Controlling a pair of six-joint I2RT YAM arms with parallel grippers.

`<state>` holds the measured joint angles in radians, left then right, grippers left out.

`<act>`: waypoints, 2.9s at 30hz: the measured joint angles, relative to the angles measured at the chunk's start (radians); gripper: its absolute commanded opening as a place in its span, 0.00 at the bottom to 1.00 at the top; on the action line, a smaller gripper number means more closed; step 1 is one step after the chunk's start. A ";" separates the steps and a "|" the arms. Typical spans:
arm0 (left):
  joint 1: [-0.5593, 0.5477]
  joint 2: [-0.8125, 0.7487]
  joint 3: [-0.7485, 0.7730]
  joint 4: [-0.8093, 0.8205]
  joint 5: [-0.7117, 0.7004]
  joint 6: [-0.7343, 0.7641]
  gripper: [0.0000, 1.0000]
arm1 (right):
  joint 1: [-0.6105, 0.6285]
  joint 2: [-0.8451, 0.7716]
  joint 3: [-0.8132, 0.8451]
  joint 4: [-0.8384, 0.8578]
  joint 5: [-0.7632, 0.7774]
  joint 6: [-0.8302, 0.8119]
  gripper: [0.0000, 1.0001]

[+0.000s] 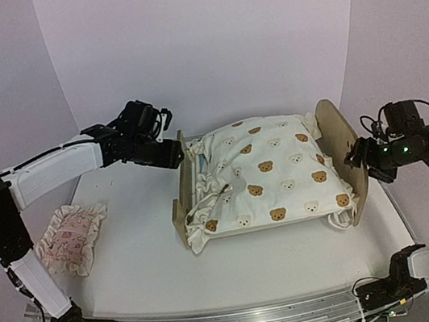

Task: Set up the pet bed

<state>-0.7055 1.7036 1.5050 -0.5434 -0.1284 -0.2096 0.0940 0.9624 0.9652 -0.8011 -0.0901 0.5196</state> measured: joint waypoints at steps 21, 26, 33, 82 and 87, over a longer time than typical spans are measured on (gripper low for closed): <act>0.000 -0.518 -0.474 -0.056 -0.054 -0.156 0.99 | 0.293 0.363 0.662 -0.131 -0.061 -0.022 0.91; 0.000 -0.551 -0.508 -0.046 -0.009 -0.173 0.96 | 0.576 0.513 0.685 -0.126 0.039 -0.069 0.90; 0.000 -0.562 -0.545 -0.031 0.036 -0.186 0.91 | 0.871 0.752 0.777 -0.130 0.153 -0.141 0.84; 0.000 -0.560 -0.605 0.026 0.084 -0.189 0.86 | 1.006 1.154 0.863 -0.116 0.413 -0.336 0.00; 0.000 -0.557 -0.605 0.043 0.109 -0.188 0.84 | 1.006 1.143 0.864 -0.123 0.450 -0.363 0.00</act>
<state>-0.7059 1.1465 0.9005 -0.5005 -0.0190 -0.3974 1.0997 2.1050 1.8289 -0.9240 0.3595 0.1569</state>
